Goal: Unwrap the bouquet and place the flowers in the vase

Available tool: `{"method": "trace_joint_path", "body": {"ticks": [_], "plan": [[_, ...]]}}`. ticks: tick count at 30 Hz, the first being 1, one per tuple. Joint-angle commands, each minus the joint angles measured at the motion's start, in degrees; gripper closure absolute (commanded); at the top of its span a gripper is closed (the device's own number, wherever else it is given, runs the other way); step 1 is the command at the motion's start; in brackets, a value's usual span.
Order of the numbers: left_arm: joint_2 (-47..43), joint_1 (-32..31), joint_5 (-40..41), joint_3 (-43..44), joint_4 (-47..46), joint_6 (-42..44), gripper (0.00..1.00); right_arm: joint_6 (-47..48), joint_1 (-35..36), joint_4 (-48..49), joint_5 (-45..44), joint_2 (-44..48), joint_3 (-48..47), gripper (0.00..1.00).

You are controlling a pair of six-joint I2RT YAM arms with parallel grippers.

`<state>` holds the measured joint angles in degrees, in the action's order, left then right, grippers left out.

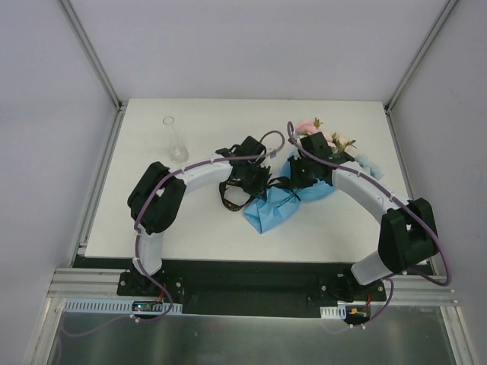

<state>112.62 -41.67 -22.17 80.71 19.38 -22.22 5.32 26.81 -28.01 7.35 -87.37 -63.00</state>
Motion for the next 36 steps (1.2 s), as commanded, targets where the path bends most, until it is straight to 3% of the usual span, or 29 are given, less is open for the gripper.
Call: {"method": "trace_joint_path", "body": {"ticks": [1, 17, 21, 22, 25, 27, 33, 36], "plan": [[0.15, 0.1, 2.05, -1.43, 1.1, -1.07, 1.0, -5.14, -2.46, 4.63, 7.49, 3.71, -2.82, 0.99], [-4.07, 0.1, -3.04, -4.5, -4.25, -1.6, 0.96, -12.53, -6.59, 3.32, 14.35, -3.41, -20.05, 0.98], [-3.99, -0.08, -6.82, -5.21, -6.45, -2.39, 0.93, -11.3, -6.5, -3.0, 17.52, -8.5, -25.06, 0.84], [-3.99, -0.16, -7.27, -5.12, -6.54, -2.39, 0.92, -11.04, -6.5, -3.71, 17.08, -8.25, -24.45, 0.71], [-4.95, -0.25, -7.09, -5.56, -6.9, -2.48, 0.88, -9.37, -6.77, -3.81, 13.93, -5.71, -19.45, 0.55], [-6.26, -0.25, -6.22, -5.91, -6.98, -2.04, 0.81, -7.62, -7.12, -3.72, 11.64, -4.13, -15.76, 0.55], [-12.06, 0.36, -4.02, -5.65, -5.93, -0.55, 0.58, 2.31, -6.33, -4.25, 6.54, -3.77, -10.31, 0.74], [-13.3, 1.06, -3.93, -4.16, -4.88, -0.81, 0.62, 8.11, -2.82, -5.65, 0.94, -5.08, -10.47, 0.72]]}}
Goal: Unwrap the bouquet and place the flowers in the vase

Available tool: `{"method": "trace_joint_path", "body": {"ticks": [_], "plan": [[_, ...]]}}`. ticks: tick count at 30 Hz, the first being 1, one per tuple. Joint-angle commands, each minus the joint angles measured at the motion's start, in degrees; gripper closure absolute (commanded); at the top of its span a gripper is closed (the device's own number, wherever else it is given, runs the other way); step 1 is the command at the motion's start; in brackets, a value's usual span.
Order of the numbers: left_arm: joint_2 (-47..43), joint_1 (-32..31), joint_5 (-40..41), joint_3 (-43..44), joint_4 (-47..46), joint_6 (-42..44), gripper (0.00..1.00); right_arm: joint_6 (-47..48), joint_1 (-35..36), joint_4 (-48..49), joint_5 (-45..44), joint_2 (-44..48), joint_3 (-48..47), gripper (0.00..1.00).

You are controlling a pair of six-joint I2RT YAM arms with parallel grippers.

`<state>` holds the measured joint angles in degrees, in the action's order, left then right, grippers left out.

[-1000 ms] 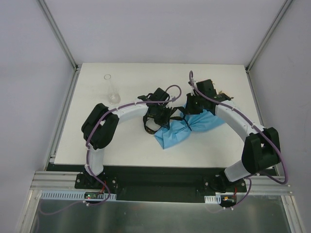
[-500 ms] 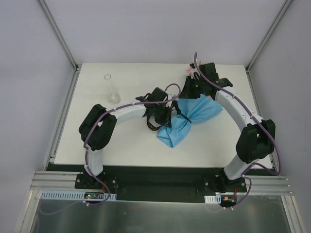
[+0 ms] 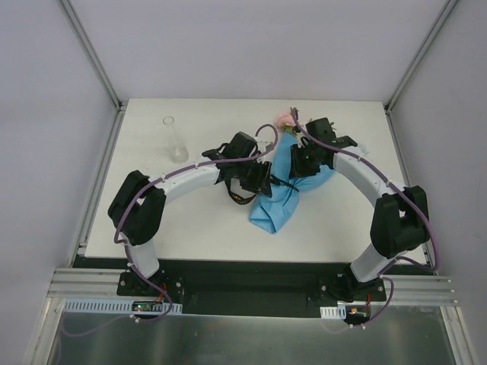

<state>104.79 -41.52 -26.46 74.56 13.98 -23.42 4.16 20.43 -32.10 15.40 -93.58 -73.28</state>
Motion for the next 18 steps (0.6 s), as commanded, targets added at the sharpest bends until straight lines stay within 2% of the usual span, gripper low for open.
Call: {"method": "trace_joint_path", "body": {"ticks": [1, 3, 9, 12, 14, 18], "plan": [[-5.39, 1.09, -0.34, 2.6, 0.79, 0.22, 0.66, 11.63, 4.44, -1.74, -8.53, 0.77, -0.38, 0.7], [-4.26, 1.09, -1.75, 4.71, 1.05, -0.13, 0.75, 12.62, 6.11, -1.57, -12.13, -0.54, -0.55, 0.69], [2.34, 0.13, -13.97, 12.0, 1.05, -1.37, 0.86, 14.38, 7.17, -0.43, -12.15, -3.1, -1.08, 0.66], [4.45, -1.72, -13.18, 14.03, 1.05, -0.66, 0.88, 14.47, 7.26, 0.37, -11.18, -4.68, -1.25, 0.64], [6.29, -2.25, -12.31, 14.38, 1.05, -0.66, 0.92, 14.47, 7.17, 0.63, -10.48, -5.55, -1.43, 0.64], [8.49, -2.25, -7.05, 12.63, 0.7, -0.58, 0.98, 14.99, 7.26, 2.21, -10.39, -6.61, -0.91, 0.63]]}}
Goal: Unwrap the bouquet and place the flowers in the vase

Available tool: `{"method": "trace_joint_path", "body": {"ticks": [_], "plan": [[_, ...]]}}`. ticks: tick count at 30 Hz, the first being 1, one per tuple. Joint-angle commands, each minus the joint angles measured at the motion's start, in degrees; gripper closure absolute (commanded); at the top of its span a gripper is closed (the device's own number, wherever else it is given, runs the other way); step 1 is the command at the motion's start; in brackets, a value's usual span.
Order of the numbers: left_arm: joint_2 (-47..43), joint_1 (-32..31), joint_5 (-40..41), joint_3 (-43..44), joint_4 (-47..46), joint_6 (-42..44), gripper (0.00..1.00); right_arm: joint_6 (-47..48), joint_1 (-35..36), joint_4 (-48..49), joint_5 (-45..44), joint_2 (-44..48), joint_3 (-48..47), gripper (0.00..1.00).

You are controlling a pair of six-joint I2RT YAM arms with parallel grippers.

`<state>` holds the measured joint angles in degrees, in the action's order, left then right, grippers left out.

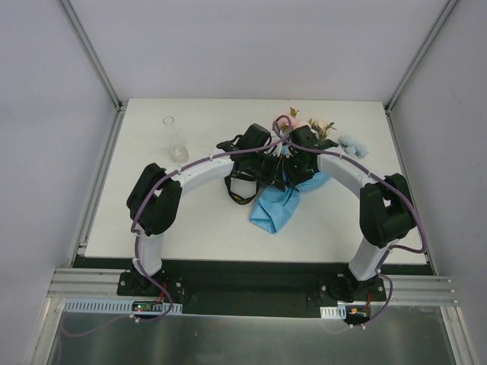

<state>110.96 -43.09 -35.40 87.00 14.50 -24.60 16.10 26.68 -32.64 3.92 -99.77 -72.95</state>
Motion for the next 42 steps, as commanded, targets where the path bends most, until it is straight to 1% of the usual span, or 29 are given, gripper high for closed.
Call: {"method": "trace_joint_path", "body": {"ticks": [1, 4, 5, 6, 8, 11, 12, 13, 14, 15, 16, 18, 19, 23, 25, 29, 30, 33, 36, 42], "plan": [[2.68, -0.68, 2.69, -0.6, 0.09, 0.69, 0.98, 3.15, 1.01, 3.02, 1.52, -0.6, -1.15, 0.63], [3.91, -0.68, 3.58, -1.83, -0.61, 0.26, 1.0, 2.27, 1.01, 4.51, 2.05, -0.96, -0.09, 0.64], [4.0, -0.68, 3.75, -2.18, -0.88, -0.01, 1.0, 1.92, 1.01, 5.04, 1.88, -0.87, 0.17, 0.66], [3.92, -0.68, 4.1, -2.71, -1.4, -0.27, 1.0, 1.57, 1.01, 5.74, 2.05, -0.61, 0.78, 0.71], [2.61, -0.68, 5.42, -5.08, -3.15, -0.89, 1.0, 0.52, 1.01, 6.8, 3.01, 0.35, 1.49, 0.74], [-0.46, -0.68, 7.18, -9.39, -6.66, -1.85, 1.0, -1.06, 0.92, 8.73, 3.02, 1.94, 2.9, 0.87], [-1.26, -0.68, 7.36, -10.26, -7.38, -1.94, 1.0, -1.42, 0.83, 9.35, 2.93, 2.29, 3.25, 0.95], [-1.88, -0.68, 7.62, -11.93, -8.17, -2.38, 1.0, -1.94, 0.75, 9.44, 2.67, 2.82, 3.86, 0.97], [-3.45, -0.68, 8.15, -12.81, -8.96, -2.56, 0.97, -2.9, 0.66, 9.7, 2.76, 3.87, 4.13, 0.99], [-4.25, -0.68, 8.59, -13.6, -10.71, -2.65, 0.96, -3.44, 0.57, 10.23, 2.93, 4.4, 4.56, 0.99], [-5.04, -0.68, 9.03, -14.83, -11.33, -2.91, 0.89, -4.05, 0.4, 10.49, 3.28, 4.93, 5.0, 0.99], [-5.66, -0.77, 9.91, -15.11, -11.86, -3.0, 0.85, -5.72, 0.31, 10.93, 3.72, 6.16, 5.97, 0.99], [-5.49, -0.68, 9.91, -14.76, -11.87, -3.35, 0.85, -6.16, 0.13, 11.02, 3.64, 6.42, 6.15, 0.99], [-3.82, -0.42, 10.17, -15.28, -11.87, -5.19, 0.89, -8.36, 0.13, 10.93, 2.93, 8.35, 6.94, 0.99], [-3.73, -0.33, 11.66, -16.42, -11.87, -6.15, 0.9, -9.33, 0.04, 11.02, 2.58, 9.15, 7.29, 0.99], [-4.25, 0.02, 13.51, -18.09, -12.04, -7.13, 0.91, -11.17, -1.27, 10.93, 3.01, 11.61, 7.99, 0.99], [-4.34, 0.11, 13.6, -18.36, -12.13, -7.22, 0.91, -11.44, -1.62, 11.28, 3.46, 11.96, 8.17, 0.94], [-4.17, 0.11, 13.34, -18.8, -12.39, -7.57, 0.91, -11.7, -2.68, 11.55, 4.95, 12.05, 8.7, 0.92], [-3.82, 0.11, 12.46, -18.97, -12.92, -7.83, 0.91, -11.79, -2.86, 11.99, 5.92, 11.44, 8.96, 0.99], [-3.12, 0.11, 12.28, -18.89, -12.92, -8.27, 0.91, -12.49, -2.86, 12.43, 6.01, 13.36, 8.61, 0.99]]}}
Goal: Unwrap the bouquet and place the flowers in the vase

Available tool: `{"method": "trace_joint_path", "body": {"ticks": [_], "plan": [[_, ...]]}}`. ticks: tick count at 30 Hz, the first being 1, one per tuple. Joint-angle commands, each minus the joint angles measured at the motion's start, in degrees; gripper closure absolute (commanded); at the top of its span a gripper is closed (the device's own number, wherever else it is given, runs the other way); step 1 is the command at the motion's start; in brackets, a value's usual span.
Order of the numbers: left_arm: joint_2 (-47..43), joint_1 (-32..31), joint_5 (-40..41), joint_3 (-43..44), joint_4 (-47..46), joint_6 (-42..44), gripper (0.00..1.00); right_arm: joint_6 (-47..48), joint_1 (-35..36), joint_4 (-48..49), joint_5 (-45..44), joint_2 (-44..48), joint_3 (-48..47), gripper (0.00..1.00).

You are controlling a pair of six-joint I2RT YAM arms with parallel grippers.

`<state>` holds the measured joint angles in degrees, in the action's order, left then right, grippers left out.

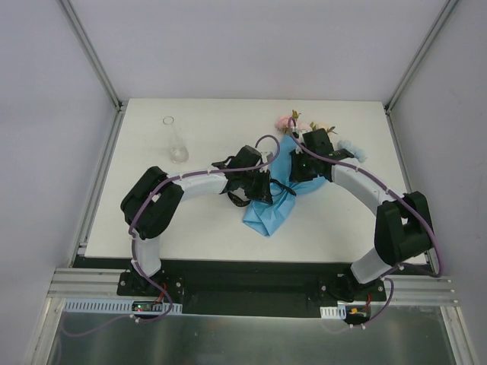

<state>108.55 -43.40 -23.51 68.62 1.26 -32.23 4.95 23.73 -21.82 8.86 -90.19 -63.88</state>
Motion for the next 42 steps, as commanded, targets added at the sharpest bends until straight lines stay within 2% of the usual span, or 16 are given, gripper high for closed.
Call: {"method": "trace_joint_path", "body": {"ticks": [1, 2, 5, 13, 21, 28, 31, 34, 36, 42], "plan": [[-0.54, 0.42, 0.3, -0.5, 0.33, -0.73, 0.91, -1.35, 0.09, 1.52, 1.24, 4.93, -0.63, 0.99], [-0.45, 0.33, 0.3, -0.5, 0.33, -0.73, 0.91, -1.17, 0.01, 1.0, 1.42, 5.29, -1.07, 0.96], [-0.62, 0.42, 0.13, -0.33, 0.33, -0.64, 0.9, 0.76, 0.09, 0.9, 1.94, 5.03, -0.46, 0.63], [-0.71, 0.33, -0.92, -0.07, 0.32, -0.38, 0.91, 6.82, 1.85, -0.59, 0.01, 0.46, 1.65, 0.64], [-0.27, 0.33, -1.63, 0.37, 0.33, -0.29, 0.92, 7.79, 3.69, 0.03, 0.37, -3.06, 0.86, 0.62], [-0.18, 0.42, -1.89, 0.37, 0.33, -0.2, 0.93, 7.88, 4.75, -0.32, -6.66, -3.41, 0.77, 0.61], [-0.01, 0.42, -1.89, 0.46, 0.33, -0.2, 0.93, 7.71, 4.84, 0.29, -6.14, -2.45, 1.47, 0.72], [0.26, 0.42, -1.89, 0.55, 0.24, -0.38, 0.94, 7.01, 4.84, 1.08, -4.13, -1.39, 1.91, 0.9], [0.34, 0.42, -1.89, 0.55, 0.33, -0.38, 0.96, 6.57, 4.84, 1.34, -4.03, -0.25, 2.0, 0.99], [1.66, 0.59, -1.89, 0.64, 0.33, -0.64, 1.0, 5.69, 4.75, -0.32, -5.52, 3.17, 0.95, 0.99]]}}
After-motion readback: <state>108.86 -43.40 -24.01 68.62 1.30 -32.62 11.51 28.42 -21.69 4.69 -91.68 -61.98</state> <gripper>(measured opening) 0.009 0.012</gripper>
